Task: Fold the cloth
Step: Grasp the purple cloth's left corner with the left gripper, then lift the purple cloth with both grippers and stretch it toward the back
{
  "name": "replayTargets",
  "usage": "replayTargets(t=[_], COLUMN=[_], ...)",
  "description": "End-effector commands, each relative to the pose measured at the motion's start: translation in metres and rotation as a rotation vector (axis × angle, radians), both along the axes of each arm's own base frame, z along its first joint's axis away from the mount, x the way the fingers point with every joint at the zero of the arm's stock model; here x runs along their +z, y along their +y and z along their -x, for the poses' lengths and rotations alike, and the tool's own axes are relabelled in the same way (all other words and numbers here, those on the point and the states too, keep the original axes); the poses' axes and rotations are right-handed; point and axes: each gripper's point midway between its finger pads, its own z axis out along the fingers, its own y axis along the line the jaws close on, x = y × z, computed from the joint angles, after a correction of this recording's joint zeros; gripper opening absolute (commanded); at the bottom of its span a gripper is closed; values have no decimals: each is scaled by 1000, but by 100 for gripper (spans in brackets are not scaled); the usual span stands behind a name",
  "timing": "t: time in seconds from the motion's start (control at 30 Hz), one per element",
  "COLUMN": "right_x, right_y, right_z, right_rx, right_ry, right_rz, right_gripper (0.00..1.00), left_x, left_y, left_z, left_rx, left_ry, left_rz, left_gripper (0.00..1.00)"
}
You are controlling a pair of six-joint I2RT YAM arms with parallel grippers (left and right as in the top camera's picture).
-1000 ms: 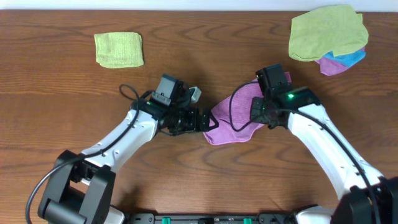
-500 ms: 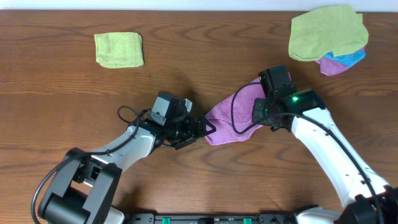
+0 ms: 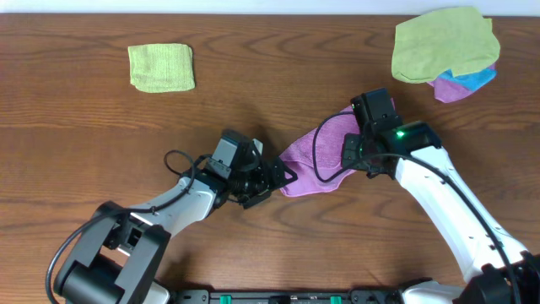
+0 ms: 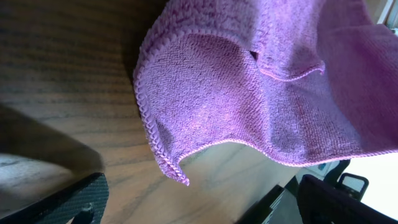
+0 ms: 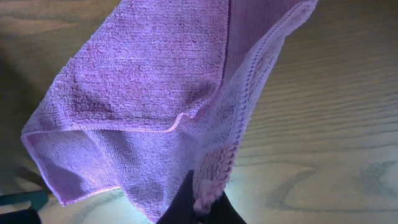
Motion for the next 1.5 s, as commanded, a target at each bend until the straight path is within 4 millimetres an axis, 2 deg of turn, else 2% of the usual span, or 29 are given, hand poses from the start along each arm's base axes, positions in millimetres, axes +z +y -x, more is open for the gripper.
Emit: replayTargets(t=[0.0,0.23,0.3,0.33,0.37,0.4,0.43,0.5,0.57,0.63,0.7,0.87,0.97,1.03,1.2,1.47], right_x=[8,8,9,9,10,10,11,13,14,16,18,22,25,28,38,81], right_y=[0,1,1,1,1,1,1,1,1,1,1,1,1,0,1,11], right_z=[-2,-2,-1,-1,-1,-1,-1,-1,-1,-1,-1,-1,0,1,-1,-32], right_rx=[-20,-18,-18,-18,-18,-18,-18,-18,-18,-17,-17,5,12,12,33,99], right_ry=[-23,-22,-23,-24,-26,-28,-30,-36,-40,-45,-52,-67,-75,-80,-124,-356], right_rz=[-16,-22,-22,-23,-23,-24,-25,-27,-28,-30,-32,-29,-30,-31,-37,-75], right_gripper=[1,1,1,2,1,1,1,1,1,2,1,2,1,1,1,1], left_x=[-16,-30,-33,-35,-37,-39,-41,-44,-45,-45,-44,-33,-17,2,61,168], left_y=[4,-7,-10,-12,-13,-13,-13,-12,-12,-12,-13,-17,-20,-20,-9,4], left_z=[1,-1,-1,0,1,1,1,2,3,3,4,4,-5,-18,-57,-99], left_rx=[33,27,15,11,7,7,7,6,-14,-47,-81,-142,-169,-169,-113,-47], left_ry=[38,59,66,72,80,84,88,96,73,36,10,-19,-66,-114,-251,-431], left_rz=[-38,-8,13,21,27,27,24,19,14,11,17,74,123,160,219,254], left_gripper=[99,100,91,83,70,63,52,40,36,24,6,6,6,6,6,6])
